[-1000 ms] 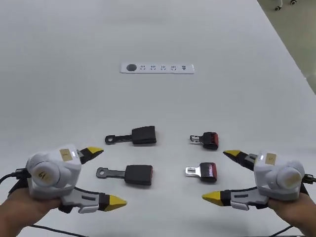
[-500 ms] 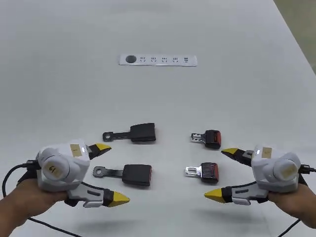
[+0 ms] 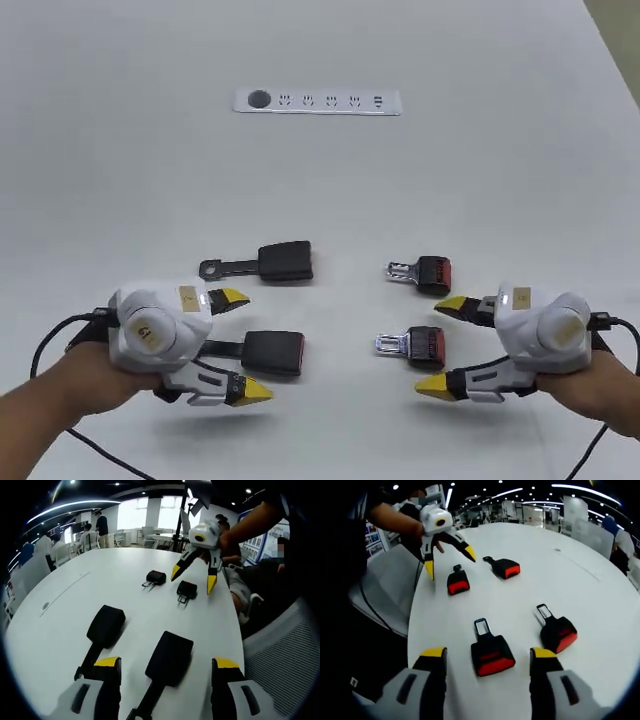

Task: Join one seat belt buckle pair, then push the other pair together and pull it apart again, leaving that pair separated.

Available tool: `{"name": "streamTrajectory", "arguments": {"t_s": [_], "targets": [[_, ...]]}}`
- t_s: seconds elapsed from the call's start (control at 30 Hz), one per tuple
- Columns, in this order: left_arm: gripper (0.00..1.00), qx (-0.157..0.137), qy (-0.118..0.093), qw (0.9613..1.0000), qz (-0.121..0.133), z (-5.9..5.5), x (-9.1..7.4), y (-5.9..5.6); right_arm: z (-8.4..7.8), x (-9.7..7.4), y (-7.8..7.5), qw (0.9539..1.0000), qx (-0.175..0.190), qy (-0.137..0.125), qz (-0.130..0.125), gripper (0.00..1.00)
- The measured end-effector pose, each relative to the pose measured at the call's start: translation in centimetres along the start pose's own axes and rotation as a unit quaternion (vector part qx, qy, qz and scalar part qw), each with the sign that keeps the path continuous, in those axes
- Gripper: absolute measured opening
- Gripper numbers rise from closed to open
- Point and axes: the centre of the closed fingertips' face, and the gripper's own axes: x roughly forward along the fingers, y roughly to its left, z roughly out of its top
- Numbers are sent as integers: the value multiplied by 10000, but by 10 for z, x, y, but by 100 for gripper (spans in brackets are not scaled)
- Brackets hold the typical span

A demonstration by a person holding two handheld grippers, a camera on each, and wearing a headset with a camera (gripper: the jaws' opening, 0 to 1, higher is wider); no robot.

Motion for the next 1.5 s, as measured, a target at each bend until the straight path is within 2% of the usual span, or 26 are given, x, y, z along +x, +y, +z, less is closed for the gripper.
{"name": "streamTrajectory", "arguments": {"t_s": [0.07, 0.13, 0.23, 0.3, 0.37, 0.4, 0.43, 0.57, 0.63, 0.67, 0.87, 0.9, 0.93, 0.97, 1.03, 1.07, 1.2, 1.5], "targets": [[74, 110, 62, 9999, -95, -4, 6, -2, -2, 1, -1, 10000, -38, 35, 33, 66], [71, 357, 287, 9988, -171, -13, 11, -3, -6, 3, -2, 9999, -56, 117, 67, 66], [69, 231, 288, 9991, -222, -16, 15, -2, -9, 4, -3, 9997, -125, 204, 106, 65], [68, 349, 321, 9986, -236, -20, 16, -1, -9, 5, -2, 9995, -162, 237, 146, 64], [65, 449, 469, 9975, -293, -25, 17, -2, -10, 5, -3, 9992, -226, 263, 174, 62], [65, 459, 479, 9973, -309, -26, 18, -2, -11, 6, -2, 9990, -271, 301, 195, 61], [65, 568, 386, 9972, -311, -24, 18, -2, -13, 6, -3, 9989, -265, 349, 182, 60], [57, 758, 441, 9957, -282, -23, 17, 2, -10, 8, -4, 9987, -340, 313, 227, 56], [50, 1181, 603, 9908, -253, -28, 15, 5, -10, 7, -3, 9981, -426, 342, 268, 53], [48, 1130, 542, 9916, -323, -26, 15, 0, -11, 7, -2, 9975, -512, 383, 293, 52], [42, 1184, 549, 9908, -361, -24, 16, -1, -12, 7, -3, 9966, -586, 464, 346, 47], [37, 1229, 555, 9901, -395, -24, 15, -3, -13, 7, -2, 9953, -703, 546, 368, 46], [35, 1346, 507, 9890, -347, -21, 17, -2, -14, 6, -2, 9943, -797, 615, 360, 45], [34, 1185, 569, 9907, -353, -24, 18, -4, -14, 6, 0, 9938, -823, 636, 383, 44], [34, 1221, 565, 9902, -365, -24, 17, -4, -14, 6, 0, 9925, -891, 717, 434, 36], [34, 1192, 564, 9906, -355, -24, 17, -4, -16, 6, 2, 9927, -842, 748, 426, 36], [34, 1184, 579, 9907, -343, -25, 17, -4, -13, 7, 1, 9910, -1013, 788, 389, 35], [34, 1140, 629, 9910, -312, -25, 15, -3, -3, 11, 6, 9878, -1179, 856, 542, 35]]}}
